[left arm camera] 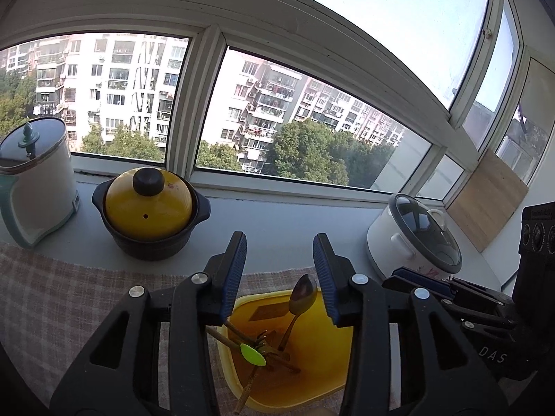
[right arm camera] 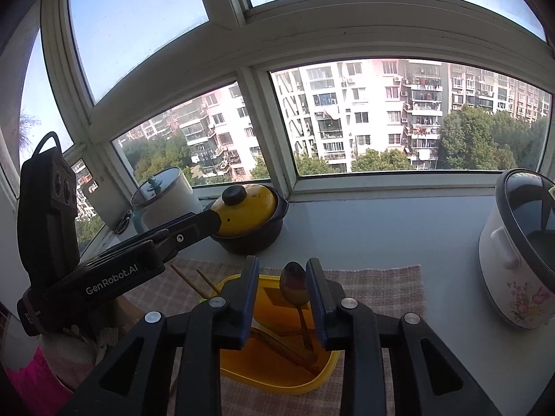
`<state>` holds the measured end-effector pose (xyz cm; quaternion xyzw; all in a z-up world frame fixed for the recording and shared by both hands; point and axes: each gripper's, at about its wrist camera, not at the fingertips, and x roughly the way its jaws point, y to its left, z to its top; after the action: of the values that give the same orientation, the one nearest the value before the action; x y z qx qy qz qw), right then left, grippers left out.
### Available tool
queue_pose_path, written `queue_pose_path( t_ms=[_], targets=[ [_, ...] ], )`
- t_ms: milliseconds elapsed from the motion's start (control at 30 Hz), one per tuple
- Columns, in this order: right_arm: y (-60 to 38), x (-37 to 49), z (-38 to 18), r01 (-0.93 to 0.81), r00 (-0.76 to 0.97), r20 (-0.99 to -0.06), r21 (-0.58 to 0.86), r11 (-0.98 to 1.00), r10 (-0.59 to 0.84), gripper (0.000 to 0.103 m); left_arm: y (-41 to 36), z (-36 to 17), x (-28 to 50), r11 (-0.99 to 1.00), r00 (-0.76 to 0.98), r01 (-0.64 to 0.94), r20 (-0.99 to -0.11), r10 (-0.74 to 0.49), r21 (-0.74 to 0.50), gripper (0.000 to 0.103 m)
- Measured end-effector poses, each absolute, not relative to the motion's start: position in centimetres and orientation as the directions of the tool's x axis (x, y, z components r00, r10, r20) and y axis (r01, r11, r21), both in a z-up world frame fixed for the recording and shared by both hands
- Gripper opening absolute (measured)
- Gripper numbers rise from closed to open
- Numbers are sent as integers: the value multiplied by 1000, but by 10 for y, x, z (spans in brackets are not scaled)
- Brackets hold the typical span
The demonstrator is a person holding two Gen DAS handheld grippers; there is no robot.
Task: Organize utensils
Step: 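Lower the green spoon and fork into the container and open both tools, then move both tools back over the chopsticks and clear spoon on the cloth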
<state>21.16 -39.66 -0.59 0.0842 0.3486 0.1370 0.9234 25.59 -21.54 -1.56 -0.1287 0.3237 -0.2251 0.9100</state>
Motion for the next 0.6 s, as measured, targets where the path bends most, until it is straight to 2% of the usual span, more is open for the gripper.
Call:
queue_pose_path(
  t_ms=[333, 400, 533, 600],
  targets=[
    [-395, 191, -8, -172, 717, -631, 252, 952, 296, 34, -199, -12, 236, 871, 695, 313, -534, -482, -379, 40],
    [-394, 186, -7, -166, 723, -627, 251, 954, 291, 45, -195, -11, 232, 871, 694, 313, -535, -481, -378, 40],
    [-392, 177, -5, -151, 735, -618, 253, 955, 280, 53, -185, -10, 223, 875, 695, 311, -539, -476, -372, 40],
    [-391, 173, -5, -142, 741, -614, 252, 957, 271, 62, -179, -10, 217, 877, 695, 311, -542, -473, -367, 40]
  ],
)
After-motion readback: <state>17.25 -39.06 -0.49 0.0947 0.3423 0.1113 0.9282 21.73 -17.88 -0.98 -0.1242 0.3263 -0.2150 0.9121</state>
